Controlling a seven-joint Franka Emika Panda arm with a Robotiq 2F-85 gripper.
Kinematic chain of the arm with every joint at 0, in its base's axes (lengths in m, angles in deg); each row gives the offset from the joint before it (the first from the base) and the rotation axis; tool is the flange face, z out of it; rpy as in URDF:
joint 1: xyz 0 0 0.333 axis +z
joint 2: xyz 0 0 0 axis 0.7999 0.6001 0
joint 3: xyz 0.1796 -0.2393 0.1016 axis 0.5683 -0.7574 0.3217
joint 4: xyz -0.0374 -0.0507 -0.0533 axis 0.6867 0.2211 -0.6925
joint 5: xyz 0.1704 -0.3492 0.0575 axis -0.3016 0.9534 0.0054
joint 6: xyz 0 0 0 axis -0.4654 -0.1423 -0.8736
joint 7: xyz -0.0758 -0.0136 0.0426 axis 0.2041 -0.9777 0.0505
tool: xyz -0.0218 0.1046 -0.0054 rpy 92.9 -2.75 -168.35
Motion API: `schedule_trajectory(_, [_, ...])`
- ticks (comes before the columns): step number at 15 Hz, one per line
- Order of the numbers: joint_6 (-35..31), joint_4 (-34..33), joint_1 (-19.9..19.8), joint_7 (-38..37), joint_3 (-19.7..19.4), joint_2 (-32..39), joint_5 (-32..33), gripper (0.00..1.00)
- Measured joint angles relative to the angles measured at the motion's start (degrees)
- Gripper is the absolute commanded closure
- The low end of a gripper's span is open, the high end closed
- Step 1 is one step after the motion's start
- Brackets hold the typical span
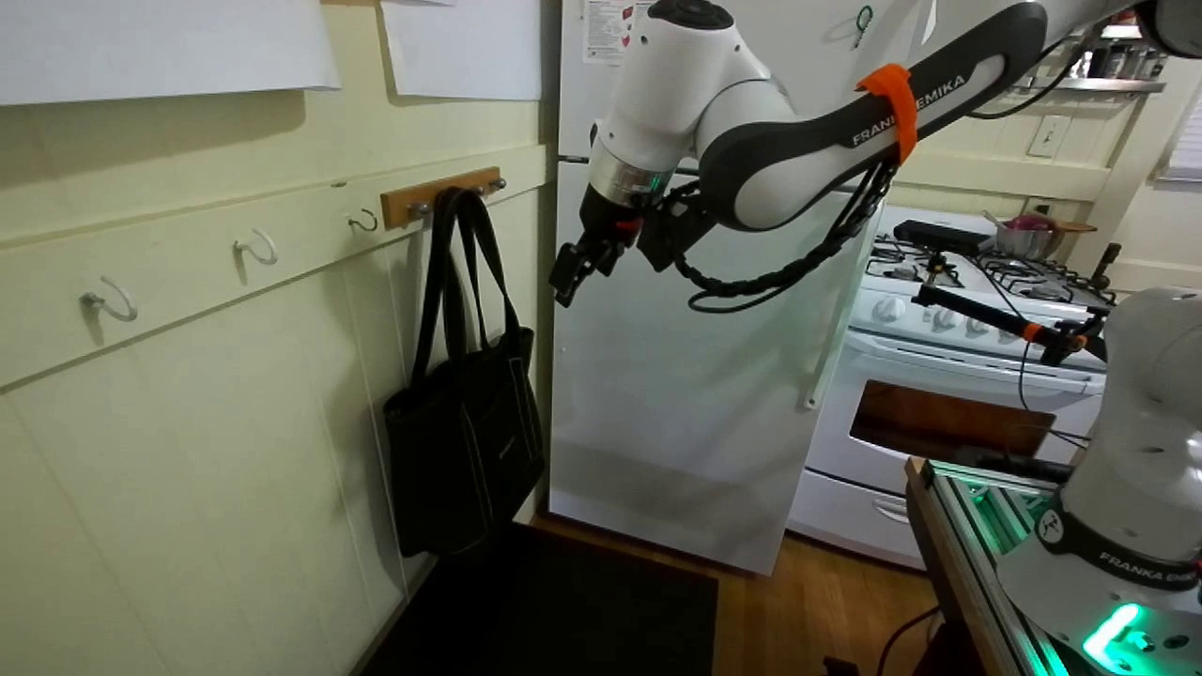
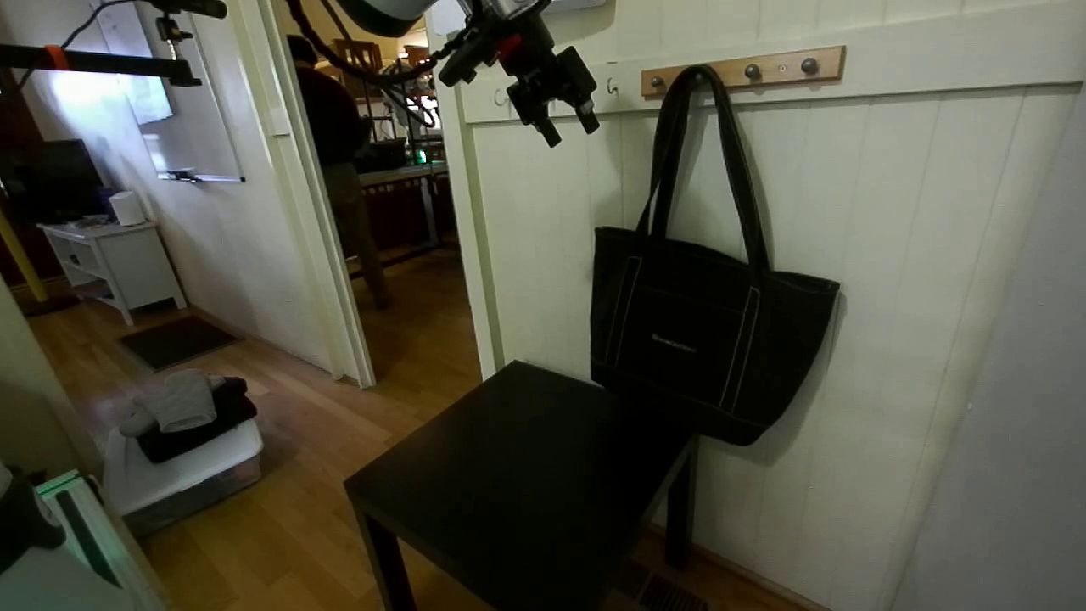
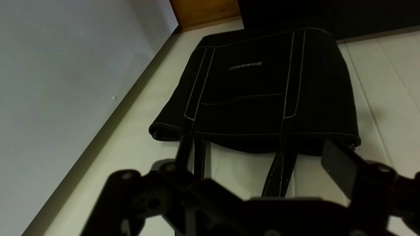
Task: Move the black bag to the next hook on the right
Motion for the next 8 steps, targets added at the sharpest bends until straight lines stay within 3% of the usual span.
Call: schedule_trajectory(8, [0.0, -0.1, 0.5, 0.0, -0.6, -0.1, 0.2, 0.00])
